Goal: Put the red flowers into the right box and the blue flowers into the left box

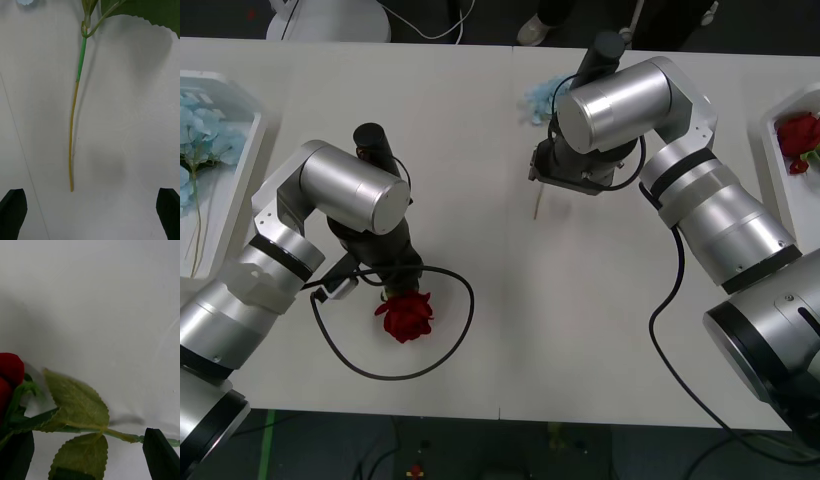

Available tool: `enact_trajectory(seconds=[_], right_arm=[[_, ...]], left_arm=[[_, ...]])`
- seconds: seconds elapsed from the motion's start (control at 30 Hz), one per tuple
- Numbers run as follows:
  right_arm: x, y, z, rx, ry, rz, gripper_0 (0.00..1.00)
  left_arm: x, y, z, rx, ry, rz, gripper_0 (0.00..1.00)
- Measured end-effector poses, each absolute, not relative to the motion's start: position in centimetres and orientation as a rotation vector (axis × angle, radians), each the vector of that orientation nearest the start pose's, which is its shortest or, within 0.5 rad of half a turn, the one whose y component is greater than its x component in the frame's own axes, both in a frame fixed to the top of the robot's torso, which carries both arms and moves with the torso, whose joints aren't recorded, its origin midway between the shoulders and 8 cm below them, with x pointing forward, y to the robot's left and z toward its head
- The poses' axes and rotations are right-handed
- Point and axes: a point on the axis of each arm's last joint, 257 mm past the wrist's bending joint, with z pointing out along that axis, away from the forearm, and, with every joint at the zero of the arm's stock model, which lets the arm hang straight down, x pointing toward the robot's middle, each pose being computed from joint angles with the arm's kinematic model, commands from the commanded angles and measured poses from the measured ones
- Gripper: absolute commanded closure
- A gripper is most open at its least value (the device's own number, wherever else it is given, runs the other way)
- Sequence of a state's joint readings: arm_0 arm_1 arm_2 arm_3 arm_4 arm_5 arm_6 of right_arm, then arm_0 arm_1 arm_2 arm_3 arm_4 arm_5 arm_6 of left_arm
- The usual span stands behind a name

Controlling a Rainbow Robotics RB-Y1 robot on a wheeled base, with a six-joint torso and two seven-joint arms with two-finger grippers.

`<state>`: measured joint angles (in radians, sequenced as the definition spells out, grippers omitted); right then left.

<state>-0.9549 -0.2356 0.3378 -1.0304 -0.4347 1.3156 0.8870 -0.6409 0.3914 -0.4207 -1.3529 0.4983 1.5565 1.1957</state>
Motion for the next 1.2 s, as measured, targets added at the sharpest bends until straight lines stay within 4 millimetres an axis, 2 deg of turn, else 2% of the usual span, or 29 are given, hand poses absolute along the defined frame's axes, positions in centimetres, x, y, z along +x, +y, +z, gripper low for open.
enact_trajectory(seconds=[0.23, 0.5, 0.67, 0.73, 0.8, 0.87, 0.9, 1.2], right_arm=[[60.1, -8.5, -26.3, 0.277, 2.62, 0.25, 0.0], [59.6, -7.5, -28.1, 0.276, 2.64, 0.238, 0.0], [59.1, -7.0, -29.0, 0.277, 2.656, 0.234, 0.0], [59.0, -6.9, -29.1, 0.276, 2.659, 0.235, 0.0], [58.9, -6.8, -29.2, 0.276, 2.663, 0.236, 0.0], [58.9, -6.6, -29.3, 0.275, 2.664, 0.236, 0.0], [58.9, -6.6, -29.4, 0.272, 2.663, 0.234, 0.0], [59.4, -5.8, -29.5, 0.264, 2.635, 0.257, 0.0]], left_arm=[[45.2, 18.3, -33.3, -2.689, 1.378, -0.265, 0.16], [42.4, 21.1, -36.0, -2.717, 1.343, -0.164, 0.13], [41.8, 21.7, -36.8, -2.717, 1.349, -0.151, 0.13], [41.8, 21.6, -37.0, -2.717, 1.351, -0.16, 0.27], [41.8, 21.6, -37.2, -2.72, 1.351, -0.171, 0.73], [41.8, 21.6, -37.5, -2.719, 1.348, -0.187, 0.97], [41.9, 21.6, -37.5, -2.717, 1.346, -0.194, 1.0], [42.0, 21.6, -37.8, -2.717, 1.344, -0.214, 1.0]])
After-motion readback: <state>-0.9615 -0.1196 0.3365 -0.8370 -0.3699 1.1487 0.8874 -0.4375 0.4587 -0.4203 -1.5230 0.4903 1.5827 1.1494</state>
